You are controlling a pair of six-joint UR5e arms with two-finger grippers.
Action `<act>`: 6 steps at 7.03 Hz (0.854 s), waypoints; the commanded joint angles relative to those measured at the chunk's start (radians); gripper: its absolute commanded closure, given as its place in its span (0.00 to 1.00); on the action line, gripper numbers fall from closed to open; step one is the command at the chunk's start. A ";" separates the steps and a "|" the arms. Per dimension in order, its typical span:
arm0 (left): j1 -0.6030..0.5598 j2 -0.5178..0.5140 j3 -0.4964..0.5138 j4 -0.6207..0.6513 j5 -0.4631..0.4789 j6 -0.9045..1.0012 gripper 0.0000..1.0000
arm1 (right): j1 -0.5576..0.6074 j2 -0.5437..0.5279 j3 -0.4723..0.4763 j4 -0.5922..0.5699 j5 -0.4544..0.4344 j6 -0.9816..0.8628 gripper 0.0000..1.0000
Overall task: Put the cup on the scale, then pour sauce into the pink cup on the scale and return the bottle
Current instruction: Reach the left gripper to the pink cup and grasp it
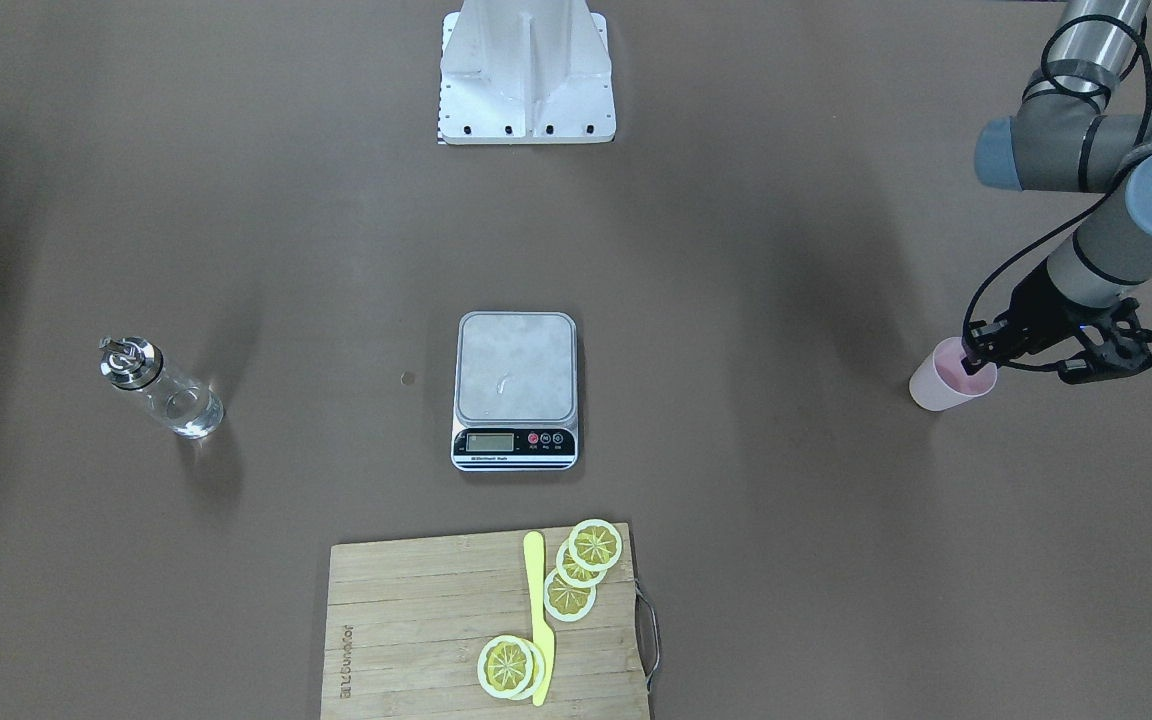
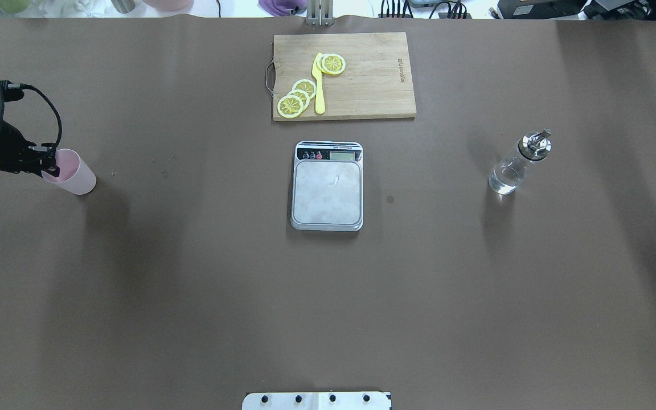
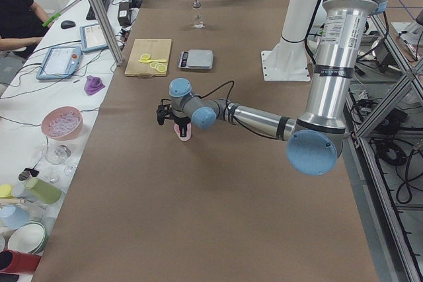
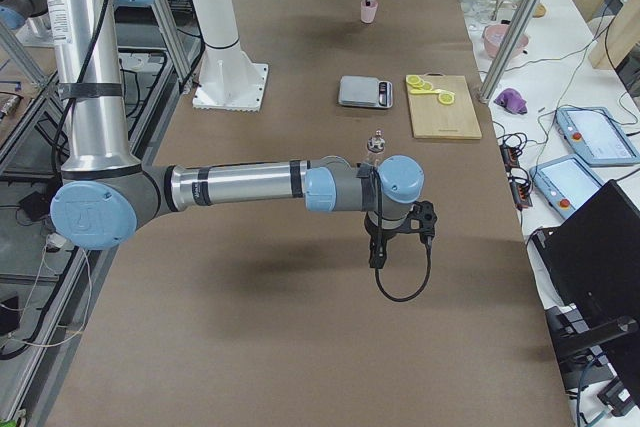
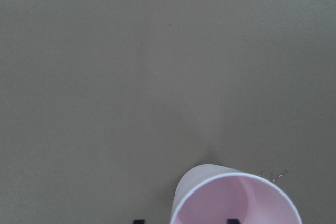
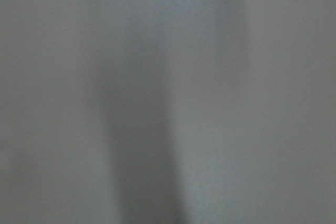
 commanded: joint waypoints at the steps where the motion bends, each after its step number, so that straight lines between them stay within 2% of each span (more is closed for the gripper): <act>1: -0.001 0.001 -0.014 0.008 -0.018 0.002 1.00 | 0.000 0.000 0.000 0.000 0.000 0.000 0.00; 3: -0.018 -0.012 -0.074 0.063 -0.093 -0.002 1.00 | 0.000 -0.002 0.000 0.000 0.000 0.000 0.00; 4: -0.020 -0.066 -0.133 0.186 -0.093 -0.011 1.00 | 0.000 -0.002 -0.001 0.000 -0.001 0.000 0.00; 6: -0.012 -0.284 -0.210 0.508 -0.093 -0.097 1.00 | 0.000 -0.002 -0.006 0.000 -0.001 0.000 0.00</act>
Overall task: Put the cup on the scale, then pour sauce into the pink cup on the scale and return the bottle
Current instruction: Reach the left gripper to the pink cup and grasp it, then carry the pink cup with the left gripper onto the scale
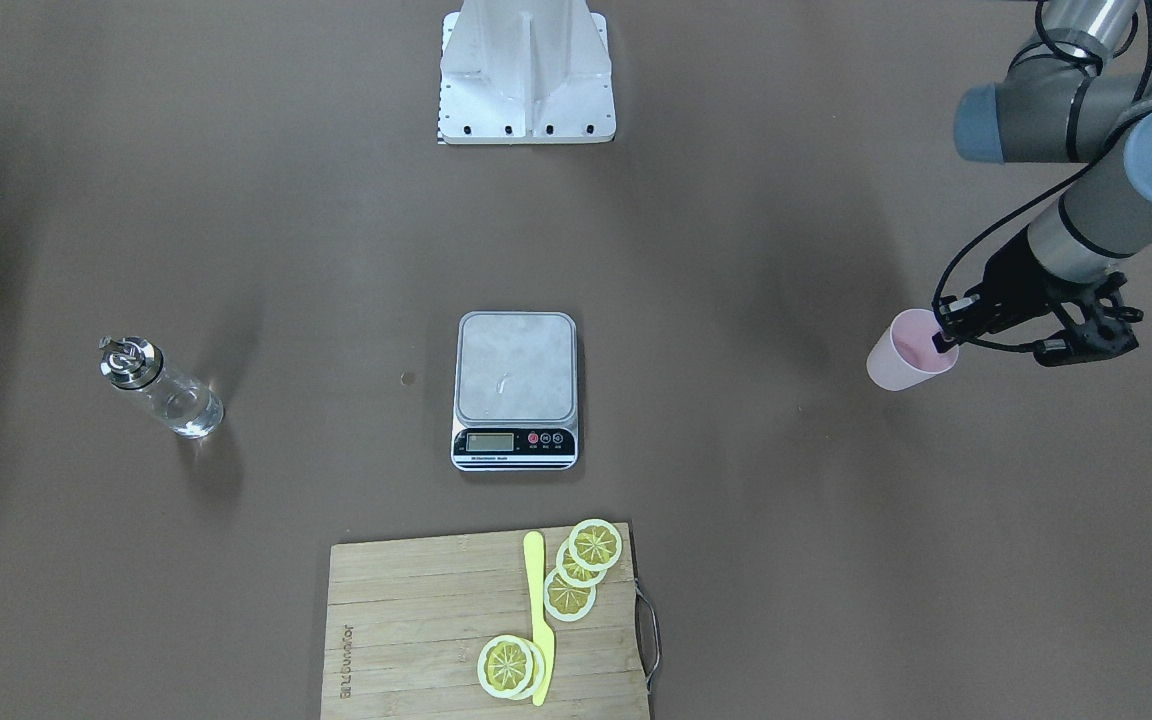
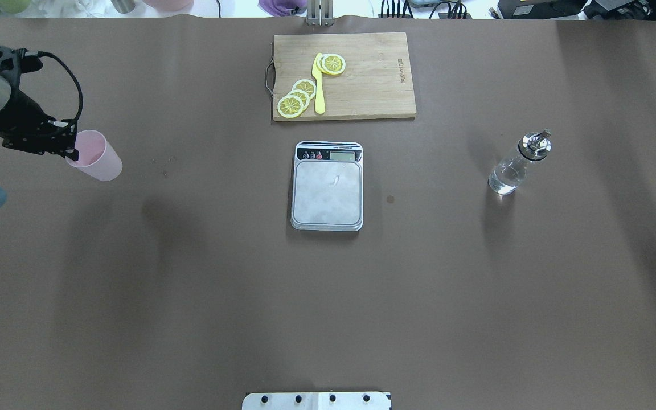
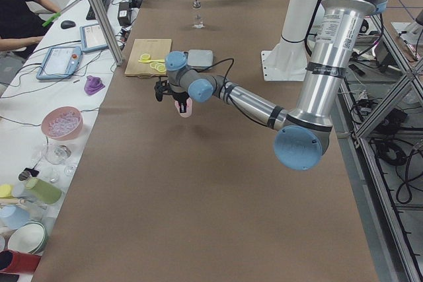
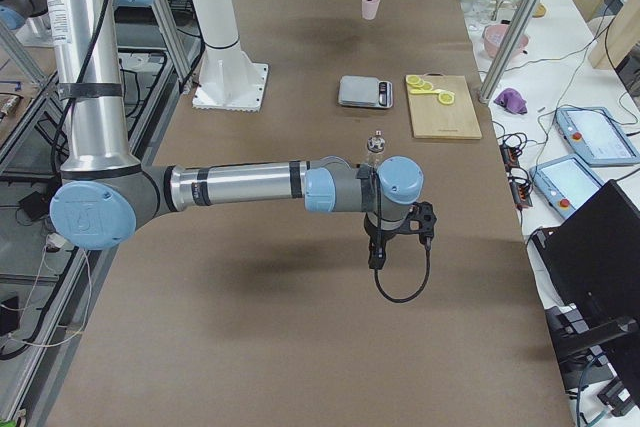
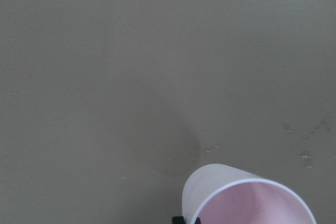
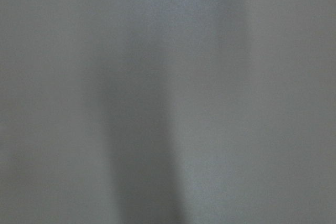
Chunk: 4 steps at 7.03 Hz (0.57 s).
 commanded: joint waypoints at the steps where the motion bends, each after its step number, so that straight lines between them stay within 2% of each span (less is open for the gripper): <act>1: 0.017 -0.219 -0.044 0.233 -0.002 -0.181 1.00 | -0.002 0.002 -0.010 0.000 0.000 -0.003 0.00; 4: 0.166 -0.365 0.015 0.224 0.013 -0.454 1.00 | -0.002 0.002 -0.013 0.000 0.000 -0.009 0.00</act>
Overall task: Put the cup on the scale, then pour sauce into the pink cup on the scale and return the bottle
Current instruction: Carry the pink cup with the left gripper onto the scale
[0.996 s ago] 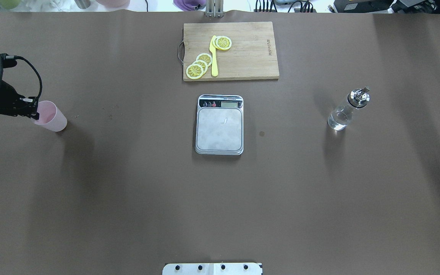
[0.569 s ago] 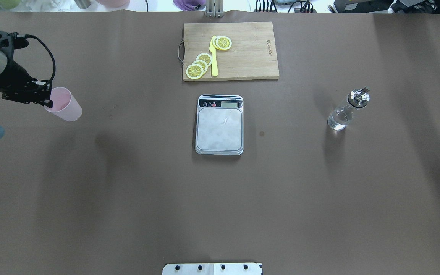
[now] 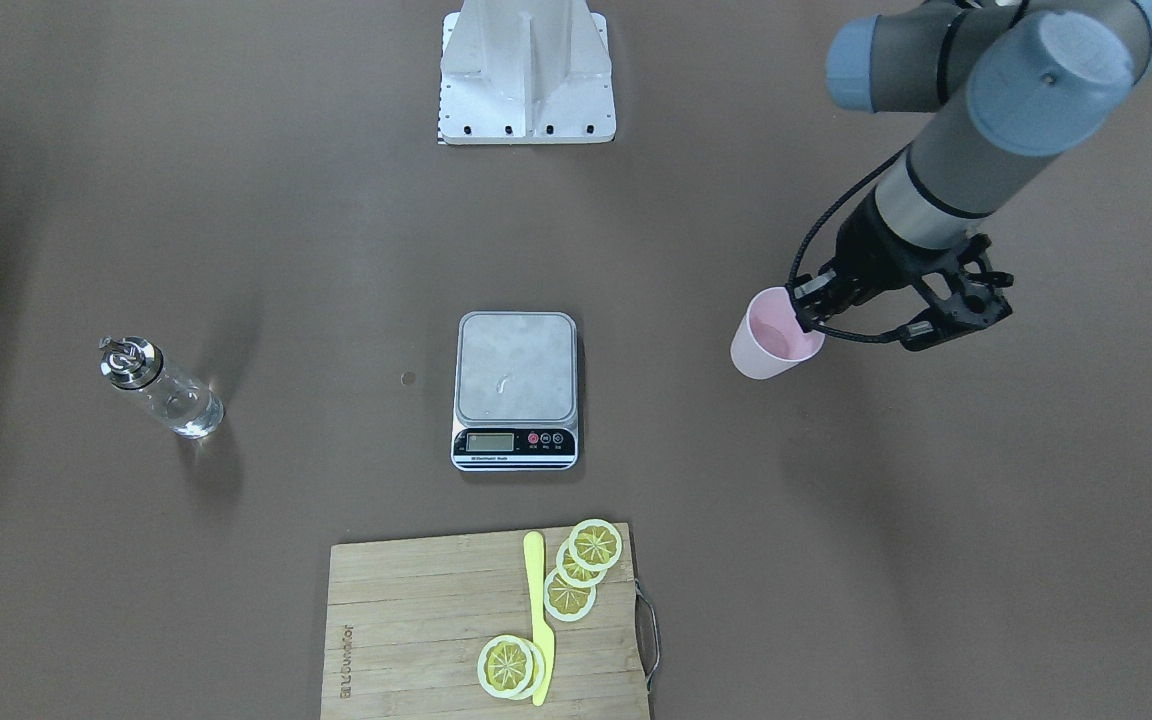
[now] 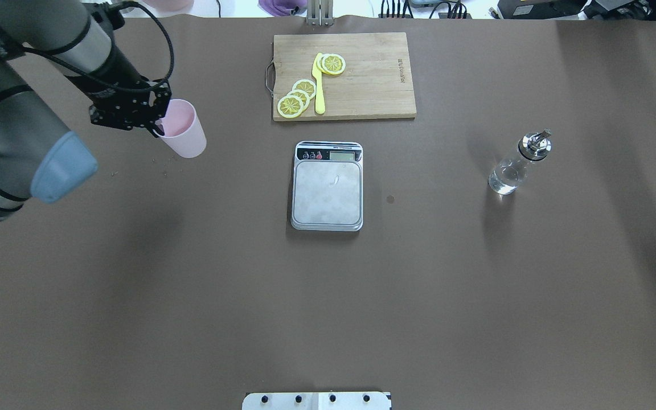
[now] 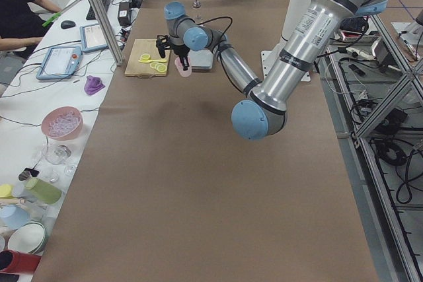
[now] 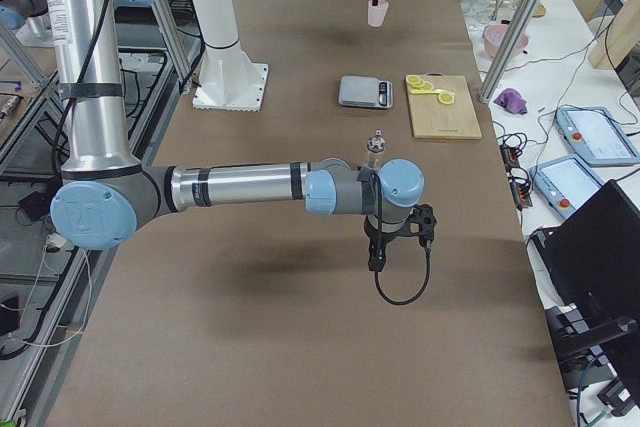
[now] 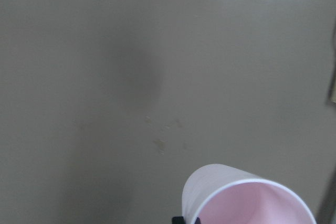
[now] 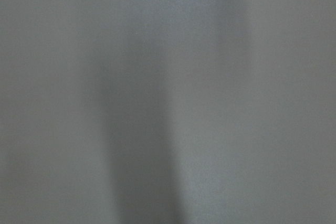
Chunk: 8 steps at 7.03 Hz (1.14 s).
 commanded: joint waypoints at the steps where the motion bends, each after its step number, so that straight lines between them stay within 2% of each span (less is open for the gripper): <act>1: 0.115 -0.137 0.082 -0.004 0.066 -0.218 1.00 | 0.000 0.000 0.000 0.000 0.000 -0.001 0.00; 2: 0.162 -0.181 0.113 -0.008 0.108 -0.266 1.00 | 0.000 -0.001 0.000 0.000 0.000 -0.002 0.00; 3: 0.184 -0.221 0.171 -0.045 0.111 -0.310 1.00 | 0.000 0.000 0.000 0.000 0.000 -0.004 0.00; 4: 0.221 -0.318 0.284 -0.056 0.190 -0.326 1.00 | 0.000 -0.001 0.003 0.000 0.000 0.001 0.00; 8: 0.273 -0.330 0.350 -0.152 0.206 -0.349 1.00 | 0.000 -0.001 0.001 0.000 0.000 0.002 0.00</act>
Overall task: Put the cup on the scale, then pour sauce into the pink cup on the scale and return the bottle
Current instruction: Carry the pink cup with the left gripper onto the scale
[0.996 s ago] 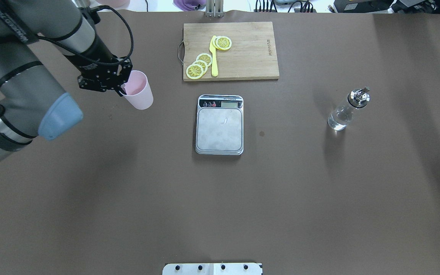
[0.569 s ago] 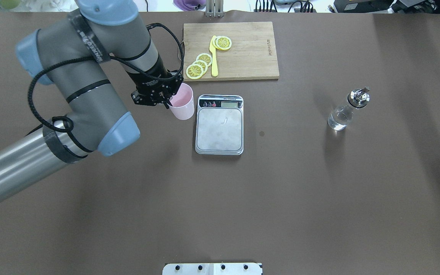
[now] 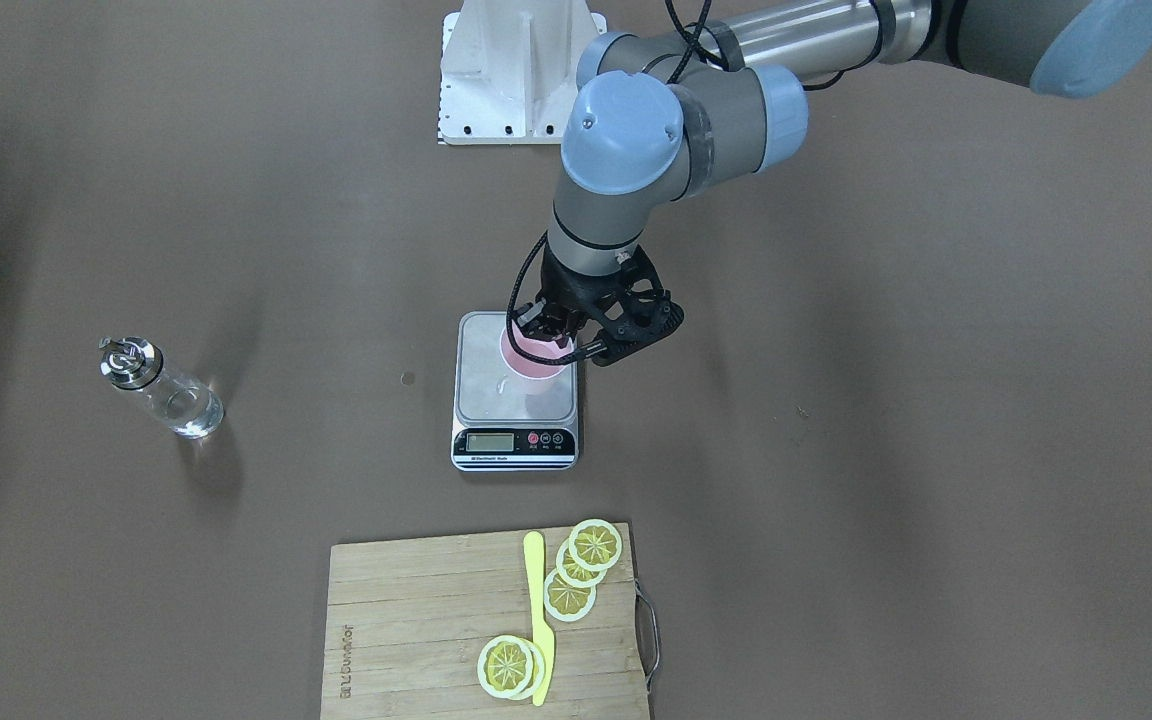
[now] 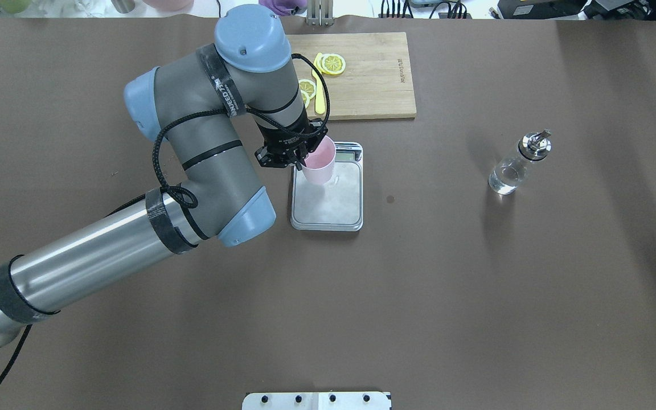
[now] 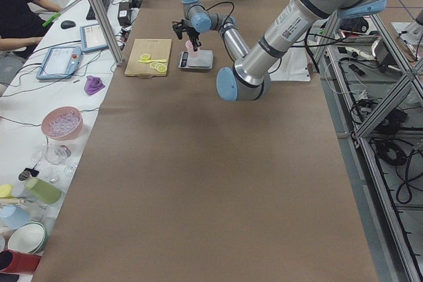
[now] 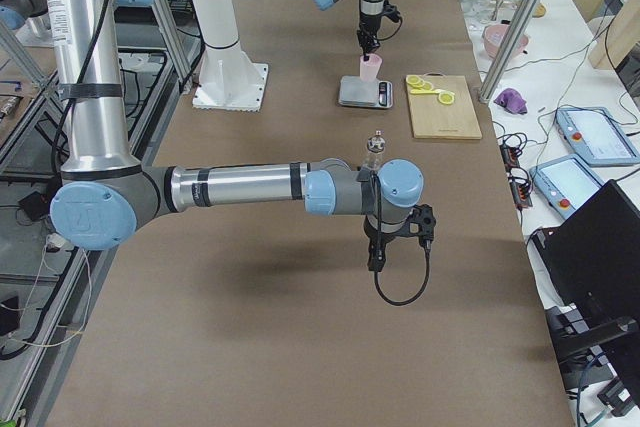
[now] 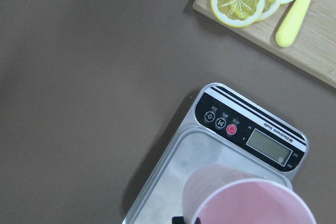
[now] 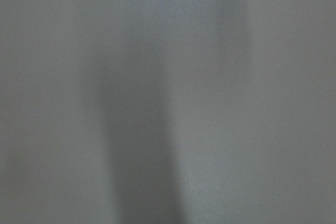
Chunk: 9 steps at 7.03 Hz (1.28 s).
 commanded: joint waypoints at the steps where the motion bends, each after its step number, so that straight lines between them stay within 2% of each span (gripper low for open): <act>1: 0.028 0.000 0.017 -0.030 0.002 0.008 1.00 | 0.000 0.000 -0.001 0.000 0.000 0.000 0.00; 3: 0.037 -0.002 0.017 -0.035 0.002 0.008 1.00 | 0.000 0.000 -0.003 0.000 0.000 -0.001 0.00; 4: 0.037 0.000 0.017 -0.033 0.002 0.008 0.93 | 0.000 0.000 -0.001 0.000 0.000 -0.001 0.00; 5: 0.037 0.003 0.018 -0.033 0.003 0.008 0.59 | 0.000 0.000 -0.001 0.000 0.000 0.000 0.00; 7: 0.037 0.004 0.018 -0.033 0.005 0.010 0.20 | 0.000 0.000 0.003 0.000 0.002 0.002 0.00; 8: 0.037 0.003 0.012 -0.033 0.005 0.008 0.03 | 0.000 0.000 0.002 0.000 0.000 0.000 0.00; 9: 0.036 0.004 0.000 -0.030 0.006 0.010 0.02 | 0.000 0.000 0.002 0.000 0.002 0.003 0.00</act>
